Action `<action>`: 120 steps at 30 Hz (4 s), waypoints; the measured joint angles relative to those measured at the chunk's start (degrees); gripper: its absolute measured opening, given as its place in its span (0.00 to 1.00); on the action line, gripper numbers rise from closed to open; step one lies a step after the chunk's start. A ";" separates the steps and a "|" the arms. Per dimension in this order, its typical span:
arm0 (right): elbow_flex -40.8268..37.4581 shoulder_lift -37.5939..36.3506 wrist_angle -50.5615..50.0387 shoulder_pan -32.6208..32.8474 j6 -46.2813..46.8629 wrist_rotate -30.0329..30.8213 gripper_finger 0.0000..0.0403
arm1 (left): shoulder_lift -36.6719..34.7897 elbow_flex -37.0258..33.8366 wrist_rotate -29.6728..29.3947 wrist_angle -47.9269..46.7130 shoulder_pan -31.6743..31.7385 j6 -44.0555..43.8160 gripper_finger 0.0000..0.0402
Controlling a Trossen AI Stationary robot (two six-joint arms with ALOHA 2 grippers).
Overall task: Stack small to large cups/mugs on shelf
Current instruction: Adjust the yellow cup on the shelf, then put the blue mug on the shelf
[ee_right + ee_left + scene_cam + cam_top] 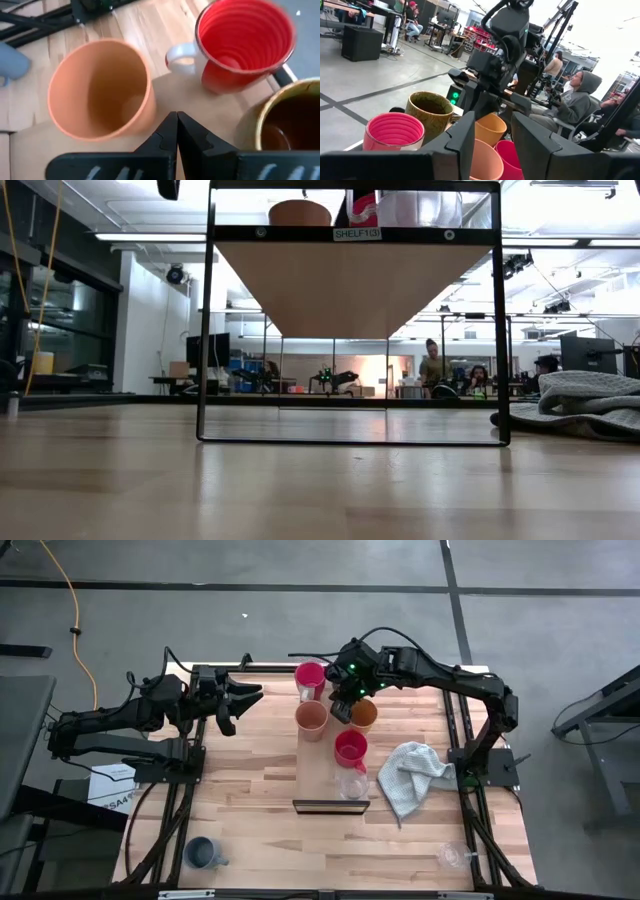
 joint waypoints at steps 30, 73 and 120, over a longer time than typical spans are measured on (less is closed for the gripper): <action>-47.80 -44.86 8.61 6.53 20.06 9.63 0.00 | -0.01 0.00 -2.35 -0.01 0.01 0.00 0.29; -55.32 -50.12 30.69 6.01 19.44 14.38 0.00 | -0.01 0.00 -0.11 -0.05 0.01 0.00 0.29; -55.32 -56.33 50.46 6.03 0.60 16.69 0.00 | 19.28 17.87 19.93 -58.72 -26.10 -6.28 0.48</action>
